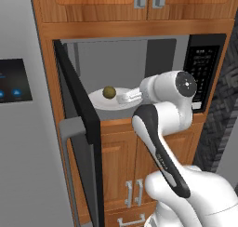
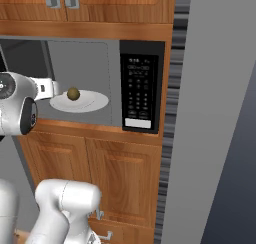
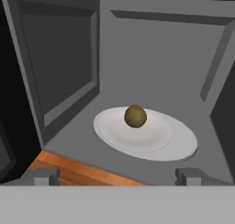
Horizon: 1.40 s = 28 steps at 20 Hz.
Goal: Retrieve the reheated potato from the microwave, then place the potato, cheese, and condiment on the cutting board.
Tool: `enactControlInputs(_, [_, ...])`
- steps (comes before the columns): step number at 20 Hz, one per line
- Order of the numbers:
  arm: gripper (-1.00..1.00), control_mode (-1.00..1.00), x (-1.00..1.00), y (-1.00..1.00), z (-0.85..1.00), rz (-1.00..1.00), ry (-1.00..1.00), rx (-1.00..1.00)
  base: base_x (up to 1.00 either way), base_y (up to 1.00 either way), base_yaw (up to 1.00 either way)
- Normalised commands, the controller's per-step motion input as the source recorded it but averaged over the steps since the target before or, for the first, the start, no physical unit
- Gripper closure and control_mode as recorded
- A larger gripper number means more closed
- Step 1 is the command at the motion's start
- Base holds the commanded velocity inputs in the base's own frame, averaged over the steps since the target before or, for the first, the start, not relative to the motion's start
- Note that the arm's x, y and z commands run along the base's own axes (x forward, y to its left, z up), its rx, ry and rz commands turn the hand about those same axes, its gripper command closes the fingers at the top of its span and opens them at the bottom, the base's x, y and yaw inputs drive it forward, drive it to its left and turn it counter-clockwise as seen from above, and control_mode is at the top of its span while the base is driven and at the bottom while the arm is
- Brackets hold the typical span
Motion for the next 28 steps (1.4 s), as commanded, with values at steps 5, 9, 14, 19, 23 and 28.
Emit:
enactControlInputs(5, [-1.0, -1.0, 0.29, 0.06, -0.17, 0.0, 0.04, -0.15, 0.0, 0.0, 0.0])
enactControlInputs(9, [-1.0, -1.0, 0.37, 0.0, -0.15, 0.0, 0.1, -0.03, 0.0, 0.0, 0.0])
enactControlInputs(14, [-1.0, -1.0, 0.39, 0.0, -0.11, 0.0, 0.09, 0.0, 0.0, 0.0, 0.0])
enactControlInputs(19, [-1.0, -1.0, 0.31, 0.0, -0.16, 0.0, 0.01, 0.0, 0.0, 0.0, 0.0])
enactControlInputs(23, [-1.0, -1.0, 0.36, -0.01, -0.21, 0.0, 0.02, 0.0, 0.0, 0.0, 0.0])
enactControlInputs(28, [-1.0, -1.0, 0.38, 0.0, -0.23, 0.0, 0.02, 0.0, 0.0, 0.0, 0.0])
